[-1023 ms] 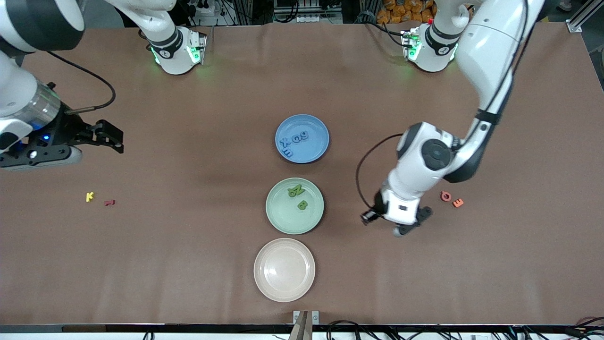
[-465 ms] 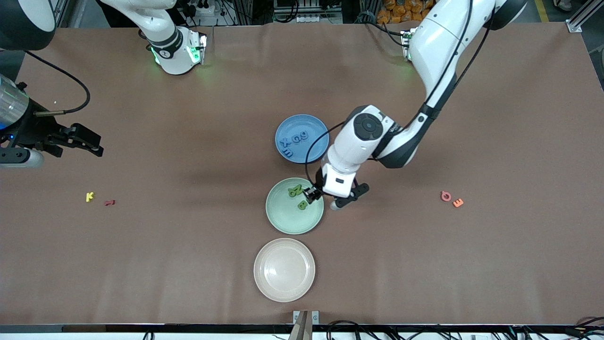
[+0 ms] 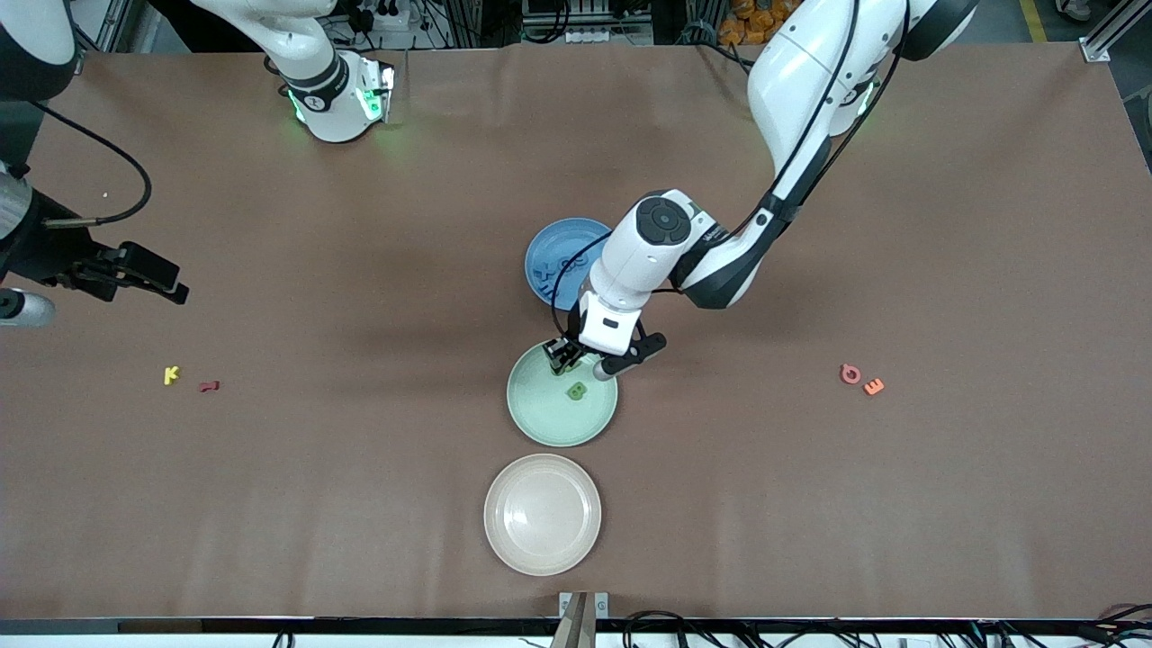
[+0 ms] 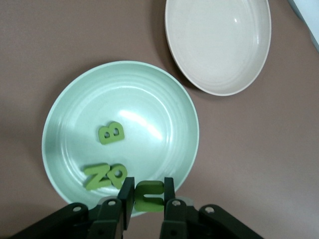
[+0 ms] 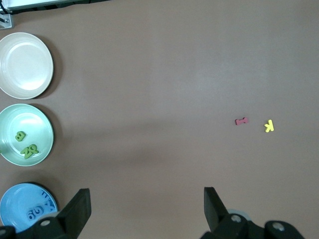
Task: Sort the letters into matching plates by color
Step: 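Carry the green 'c' to the green plate with the left gripper, then open the left gripper to drop the 'c' on the green plate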
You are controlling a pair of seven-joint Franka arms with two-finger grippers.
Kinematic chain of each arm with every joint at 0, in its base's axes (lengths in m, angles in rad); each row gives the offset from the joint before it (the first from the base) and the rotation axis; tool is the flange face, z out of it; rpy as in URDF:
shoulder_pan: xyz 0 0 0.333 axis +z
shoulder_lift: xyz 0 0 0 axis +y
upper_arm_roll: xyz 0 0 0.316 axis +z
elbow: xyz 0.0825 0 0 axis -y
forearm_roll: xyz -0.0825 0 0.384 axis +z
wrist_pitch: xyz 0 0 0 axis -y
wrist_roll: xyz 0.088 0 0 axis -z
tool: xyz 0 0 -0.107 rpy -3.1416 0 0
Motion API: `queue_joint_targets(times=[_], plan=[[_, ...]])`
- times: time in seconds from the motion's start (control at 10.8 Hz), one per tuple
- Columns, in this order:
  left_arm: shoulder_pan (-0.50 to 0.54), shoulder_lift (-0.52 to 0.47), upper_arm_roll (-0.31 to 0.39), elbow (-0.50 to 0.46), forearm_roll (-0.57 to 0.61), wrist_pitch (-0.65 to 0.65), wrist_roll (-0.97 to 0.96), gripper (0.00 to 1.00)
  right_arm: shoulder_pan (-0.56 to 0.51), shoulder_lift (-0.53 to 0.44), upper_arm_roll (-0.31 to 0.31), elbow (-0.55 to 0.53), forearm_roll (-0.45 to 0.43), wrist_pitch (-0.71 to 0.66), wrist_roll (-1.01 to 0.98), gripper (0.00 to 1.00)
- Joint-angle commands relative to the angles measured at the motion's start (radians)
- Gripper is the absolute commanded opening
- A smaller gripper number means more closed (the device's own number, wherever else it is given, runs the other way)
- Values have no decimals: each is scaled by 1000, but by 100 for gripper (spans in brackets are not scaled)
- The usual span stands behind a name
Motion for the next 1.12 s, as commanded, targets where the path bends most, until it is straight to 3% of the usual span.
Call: queue_joint_targets(times=[0.0, 0.19, 0.37, 0.56, 0.74, 1.02], plan=[[-50, 43, 73, 39, -18, 50, -6, 0, 18, 19, -19, -6, 14, 35, 1, 100], [-42, 51, 77, 47, -10, 50, 19, 100, 16, 20, -22, -6, 10, 73, -3, 100], [-30, 46, 77, 45, -7, 50, 27, 100, 10, 12, -23, -12, -1, 67, -6, 100], [22, 24, 75, 35, 56, 17, 71, 100, 15, -5, -17, -24, -70, 58, -6, 100], [68, 8, 75, 36, 116, -145, 201, 100, 16, -10, -17, -32, -75, 60, -7, 100], [138, -52, 75, 38, 116, -368, 492, 100, 16, -52, -16, -116, -95, 115, -19, 100]])
